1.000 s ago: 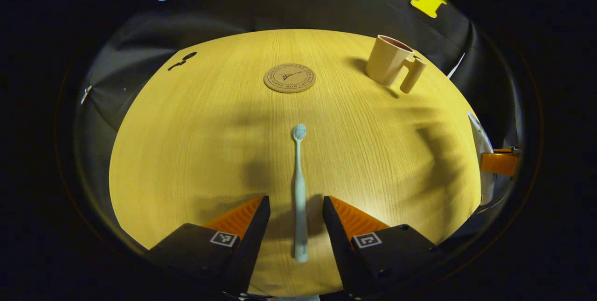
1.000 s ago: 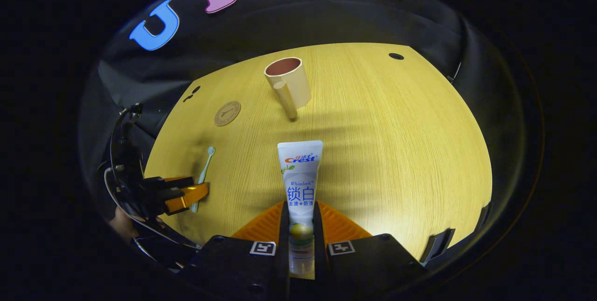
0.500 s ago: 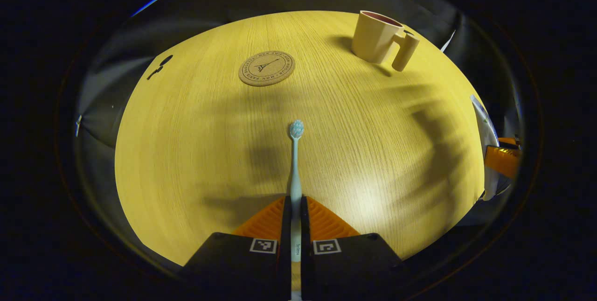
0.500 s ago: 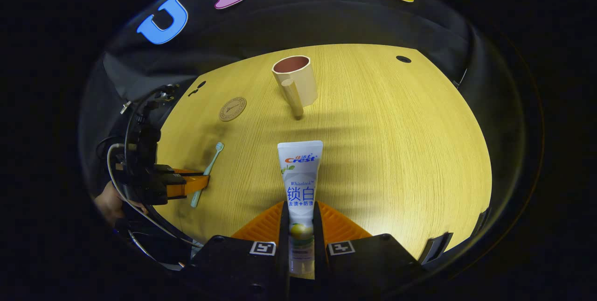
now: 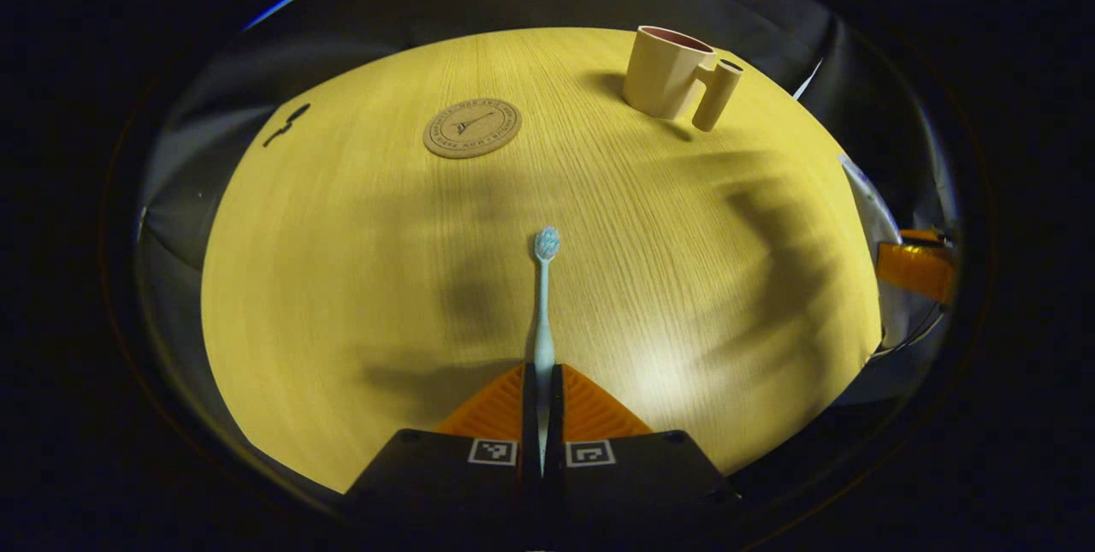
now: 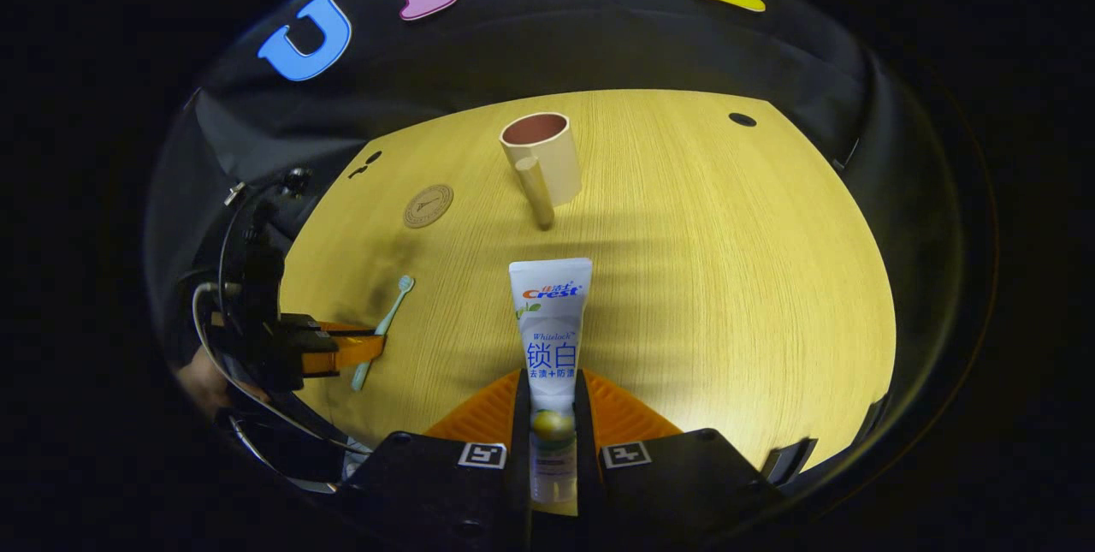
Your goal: Put the toothbrush and toothpaste on the desktop into the cup, then pick up the cup and place it on the coaster on the desktop.
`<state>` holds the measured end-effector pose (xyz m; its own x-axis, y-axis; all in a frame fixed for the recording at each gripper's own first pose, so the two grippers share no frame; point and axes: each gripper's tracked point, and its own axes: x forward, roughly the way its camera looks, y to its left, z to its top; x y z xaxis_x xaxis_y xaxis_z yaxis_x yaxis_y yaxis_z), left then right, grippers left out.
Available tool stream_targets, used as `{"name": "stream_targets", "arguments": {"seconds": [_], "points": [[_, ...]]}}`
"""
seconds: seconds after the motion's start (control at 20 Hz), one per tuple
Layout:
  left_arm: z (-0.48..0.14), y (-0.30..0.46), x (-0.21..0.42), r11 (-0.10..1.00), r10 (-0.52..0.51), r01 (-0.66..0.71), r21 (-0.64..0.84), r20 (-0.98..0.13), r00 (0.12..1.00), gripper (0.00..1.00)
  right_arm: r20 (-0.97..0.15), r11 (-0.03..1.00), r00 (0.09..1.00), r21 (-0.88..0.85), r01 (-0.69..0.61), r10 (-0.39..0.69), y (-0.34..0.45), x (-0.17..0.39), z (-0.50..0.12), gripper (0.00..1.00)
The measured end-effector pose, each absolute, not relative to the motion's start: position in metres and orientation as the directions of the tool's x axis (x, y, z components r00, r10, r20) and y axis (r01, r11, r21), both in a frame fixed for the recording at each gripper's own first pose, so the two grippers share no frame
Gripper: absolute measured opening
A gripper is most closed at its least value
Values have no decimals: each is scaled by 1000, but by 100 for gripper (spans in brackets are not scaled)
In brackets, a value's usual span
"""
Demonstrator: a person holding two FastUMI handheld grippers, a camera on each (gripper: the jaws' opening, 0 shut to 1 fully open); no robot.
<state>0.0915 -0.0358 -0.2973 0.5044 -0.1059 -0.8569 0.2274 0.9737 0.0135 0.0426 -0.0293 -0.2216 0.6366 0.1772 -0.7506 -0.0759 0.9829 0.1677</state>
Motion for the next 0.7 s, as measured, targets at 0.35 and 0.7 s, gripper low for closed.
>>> {"name": "stream_targets", "arguments": {"seconds": [0.35, 0.7], "points": [[-250, -56, 91, 982, -163, 178, -63, -758, 631, 6, -614, 978, 762, 149, -143, 205, -31, 108, -159, 25], [-212, -62, 89, 984, -179, 129, -124, -669, 721, 6, -362, 962, 892, 117, -245, 271, -5, 183, -79, 25]]}}
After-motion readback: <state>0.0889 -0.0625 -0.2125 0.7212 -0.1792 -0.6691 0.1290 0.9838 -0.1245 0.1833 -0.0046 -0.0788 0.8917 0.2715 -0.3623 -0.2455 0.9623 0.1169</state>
